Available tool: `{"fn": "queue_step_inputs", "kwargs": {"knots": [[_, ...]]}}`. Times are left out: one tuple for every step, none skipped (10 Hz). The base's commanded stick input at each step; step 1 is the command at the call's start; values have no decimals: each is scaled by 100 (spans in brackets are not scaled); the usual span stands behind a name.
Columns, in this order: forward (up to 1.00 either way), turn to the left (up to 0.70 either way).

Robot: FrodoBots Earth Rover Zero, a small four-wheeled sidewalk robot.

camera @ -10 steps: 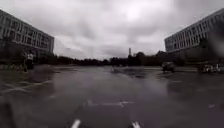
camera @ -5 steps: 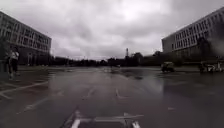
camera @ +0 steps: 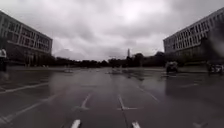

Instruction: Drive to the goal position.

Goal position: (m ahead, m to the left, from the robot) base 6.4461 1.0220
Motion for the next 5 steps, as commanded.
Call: {"fn": "queue_step_inputs", "kwargs": {"knots": [[100,0],[100,0],[100,-2],[100,-13],[100,-36]]}}
